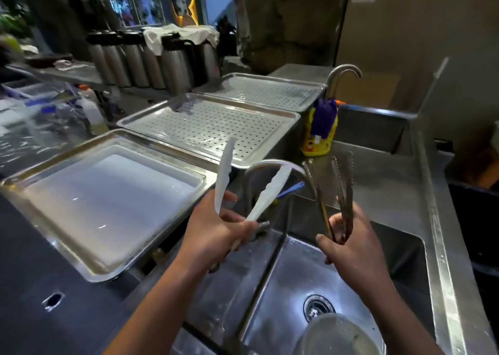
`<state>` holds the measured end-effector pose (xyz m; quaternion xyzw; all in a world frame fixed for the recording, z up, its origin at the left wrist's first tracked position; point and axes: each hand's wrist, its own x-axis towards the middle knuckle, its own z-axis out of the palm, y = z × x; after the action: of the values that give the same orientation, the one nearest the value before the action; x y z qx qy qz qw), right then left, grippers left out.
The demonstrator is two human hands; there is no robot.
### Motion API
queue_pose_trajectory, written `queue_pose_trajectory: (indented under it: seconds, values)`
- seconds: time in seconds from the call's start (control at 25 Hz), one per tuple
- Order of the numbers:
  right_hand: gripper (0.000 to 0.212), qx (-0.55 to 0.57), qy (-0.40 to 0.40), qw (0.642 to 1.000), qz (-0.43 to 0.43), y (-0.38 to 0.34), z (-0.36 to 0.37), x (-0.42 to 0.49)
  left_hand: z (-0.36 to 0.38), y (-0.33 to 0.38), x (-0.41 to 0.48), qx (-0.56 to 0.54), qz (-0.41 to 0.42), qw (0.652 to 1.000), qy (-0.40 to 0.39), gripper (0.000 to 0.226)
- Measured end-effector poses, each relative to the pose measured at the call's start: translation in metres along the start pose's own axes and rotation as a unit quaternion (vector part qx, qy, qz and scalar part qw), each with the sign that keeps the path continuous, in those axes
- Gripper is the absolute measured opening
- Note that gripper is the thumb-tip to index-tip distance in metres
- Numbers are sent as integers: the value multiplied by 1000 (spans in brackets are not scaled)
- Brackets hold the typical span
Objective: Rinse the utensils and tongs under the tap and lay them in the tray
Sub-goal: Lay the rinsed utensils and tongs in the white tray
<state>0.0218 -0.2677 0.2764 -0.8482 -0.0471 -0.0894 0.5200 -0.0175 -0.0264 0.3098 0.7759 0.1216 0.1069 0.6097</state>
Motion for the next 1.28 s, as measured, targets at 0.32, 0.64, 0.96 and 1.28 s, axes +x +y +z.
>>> queue_pose_trajectory:
  seconds: [0.32, 0.64, 0.96, 1.28]
  values:
    - [47, -24, -34, 997, -60, -105, 101, -4, -140, 15, 30, -48, -1, 998, 39, 59]
    - [39, -55, -11, 997, -48, -190, 195, -31, -271, 6, 67, -28, -3, 1000, -7, 56]
    - [52, -152, -100, 983, -27, -216, 255, 4, -324, -32, 138, 15, -87, 996, -30, 56]
    - [74, -300, -172, 938, 33, -206, 319, 31, -336, -67, 180, 134, -98, 984, -63, 40]
